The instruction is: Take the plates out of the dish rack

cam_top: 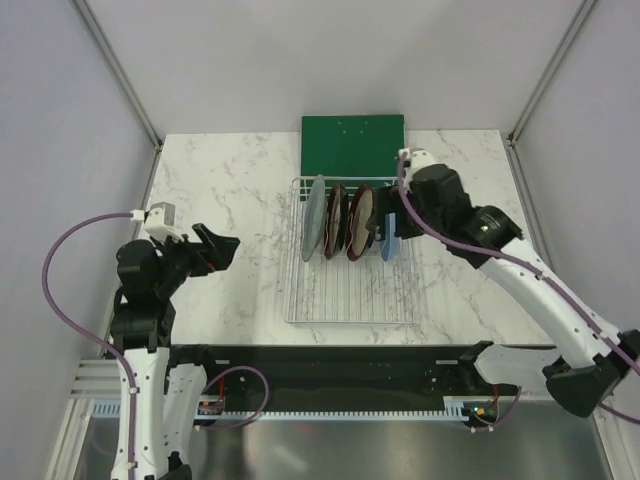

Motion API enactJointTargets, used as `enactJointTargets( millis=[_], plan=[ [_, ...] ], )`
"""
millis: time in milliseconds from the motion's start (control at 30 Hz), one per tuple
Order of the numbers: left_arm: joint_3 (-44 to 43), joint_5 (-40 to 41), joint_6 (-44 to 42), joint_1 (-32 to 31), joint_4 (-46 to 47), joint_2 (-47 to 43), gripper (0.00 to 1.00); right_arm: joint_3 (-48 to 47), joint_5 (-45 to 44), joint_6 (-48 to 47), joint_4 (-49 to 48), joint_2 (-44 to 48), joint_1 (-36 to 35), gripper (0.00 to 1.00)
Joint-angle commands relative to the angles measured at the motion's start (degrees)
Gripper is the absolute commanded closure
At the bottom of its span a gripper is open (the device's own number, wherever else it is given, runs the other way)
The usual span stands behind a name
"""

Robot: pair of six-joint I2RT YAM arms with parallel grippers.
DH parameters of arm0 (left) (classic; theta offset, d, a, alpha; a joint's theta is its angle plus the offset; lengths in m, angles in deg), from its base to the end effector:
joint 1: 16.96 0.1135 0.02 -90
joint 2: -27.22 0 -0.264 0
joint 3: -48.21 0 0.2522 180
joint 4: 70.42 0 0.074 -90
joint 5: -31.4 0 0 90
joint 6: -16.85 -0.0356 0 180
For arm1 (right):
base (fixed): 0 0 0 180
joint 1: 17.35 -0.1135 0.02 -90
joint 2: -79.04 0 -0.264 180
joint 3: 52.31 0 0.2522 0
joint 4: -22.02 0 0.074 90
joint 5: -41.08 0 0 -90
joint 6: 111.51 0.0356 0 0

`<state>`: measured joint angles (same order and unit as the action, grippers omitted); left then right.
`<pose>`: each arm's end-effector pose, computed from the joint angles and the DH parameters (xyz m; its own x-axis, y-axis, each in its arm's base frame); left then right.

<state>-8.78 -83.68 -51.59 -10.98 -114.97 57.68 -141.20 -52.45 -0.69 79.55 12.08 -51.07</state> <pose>0.1200 -0.0026 0.3271 -0.3988 -0.3764 -0.8362 0.1720 0.8650 -0.4714 0.2006 0.1312 0.3869 -0.6347 0.0029 -0.7727 -0.3069 0.9168 0.2555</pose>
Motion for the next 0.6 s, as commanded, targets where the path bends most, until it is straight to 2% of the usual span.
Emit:
enactJointTargets(
  millis=[0,33,133,267,333,367,567],
  plan=[
    [-3.0,5.5,-2.2,0.1,-0.8,-0.7,0.00,-9.4,-13.6,1.9,1.0,-8.6,-12.6,0.02],
    [-3.9,6.0,-2.5,0.0,-0.9,-0.3,0.00,-11.3,-19.3,1.9,2.0,-10.7,-17.6,0.02],
    [-4.5,6.3,-2.1,0.0,-1.6,1.4,0.00,-20.3,-28.4,1.5,6.3,-19.8,-24.7,0.02],
    [-4.4,5.8,-1.3,0.0,-3.0,4.2,0.00,-27.9,-37.7,4.3,8.6,-26.5,-27.8,0.02],
    [-4.2,5.8,-1.3,0.1,-3.4,5.0,0.00,-27.4,-39.2,5.6,7.0,-25.9,-28.1,0.02],
    [-3.9,6.4,-0.9,0.1,-3.5,5.1,0.00,-26.7,-36.7,4.2,3.6,-25.3,-28.1,0.02],
    [-2.0,12.6,3.5,0.1,-5.2,3.7,0.00,-32.7,-40.6,6.2,5.5,-31.5,-28.0,0.02]
  ],
)
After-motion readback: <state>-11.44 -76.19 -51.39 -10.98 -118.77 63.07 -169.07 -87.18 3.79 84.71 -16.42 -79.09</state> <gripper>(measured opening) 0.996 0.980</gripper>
